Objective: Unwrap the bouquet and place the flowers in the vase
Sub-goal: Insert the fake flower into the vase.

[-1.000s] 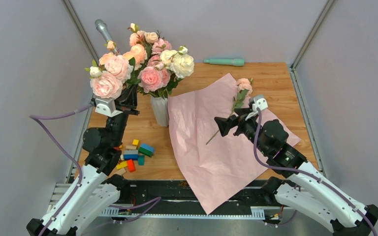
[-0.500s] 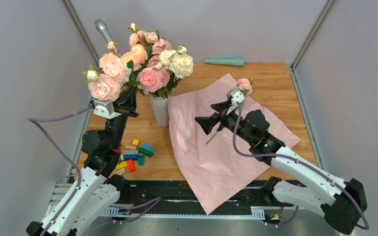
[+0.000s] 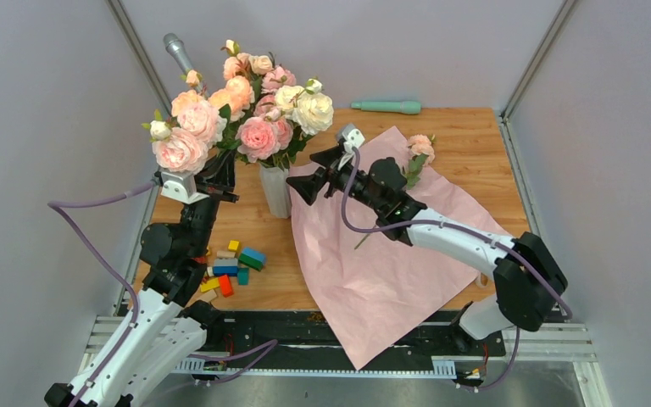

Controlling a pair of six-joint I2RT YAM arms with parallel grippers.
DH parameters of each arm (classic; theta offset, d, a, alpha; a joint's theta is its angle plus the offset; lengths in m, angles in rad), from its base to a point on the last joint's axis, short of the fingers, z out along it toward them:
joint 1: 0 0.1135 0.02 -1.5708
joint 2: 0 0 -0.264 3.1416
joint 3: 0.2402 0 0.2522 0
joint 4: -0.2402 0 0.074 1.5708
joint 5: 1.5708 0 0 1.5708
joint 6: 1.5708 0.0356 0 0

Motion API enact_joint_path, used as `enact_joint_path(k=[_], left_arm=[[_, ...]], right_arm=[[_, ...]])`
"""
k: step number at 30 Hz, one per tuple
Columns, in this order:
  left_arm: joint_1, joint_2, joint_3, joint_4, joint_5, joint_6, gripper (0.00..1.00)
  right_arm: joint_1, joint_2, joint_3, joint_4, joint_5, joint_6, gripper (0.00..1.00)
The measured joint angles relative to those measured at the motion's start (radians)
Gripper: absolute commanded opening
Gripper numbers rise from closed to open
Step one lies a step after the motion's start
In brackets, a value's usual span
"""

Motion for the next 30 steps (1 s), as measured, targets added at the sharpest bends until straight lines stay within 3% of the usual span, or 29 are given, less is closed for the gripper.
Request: enact_joint_path(k=[9,20,28,30], left_arm=[[0.0,0.0,0.004,-0.008,0.004,0.0,0.0],[0.0,-0.006,0.004,-0.016,0.014,0.0,0.0],[0.0,-0.018,0.004,-0.033,0.026,-0.003,0.0],[0.0,-0.02,0.004,-0.037,0.026,-0.003,0.0]], right_arm=[[0.008,0.183,0.154,0.06,-0.003,0.003,0.86],[0.013,0.296,0.241,0.077,0.024,0.01,0.78],[0.026,0.336,0.269,0.097,0.067,0.031,0.53],[0.028,0.34,0.273,0.097,0.077,0.037,0.38]])
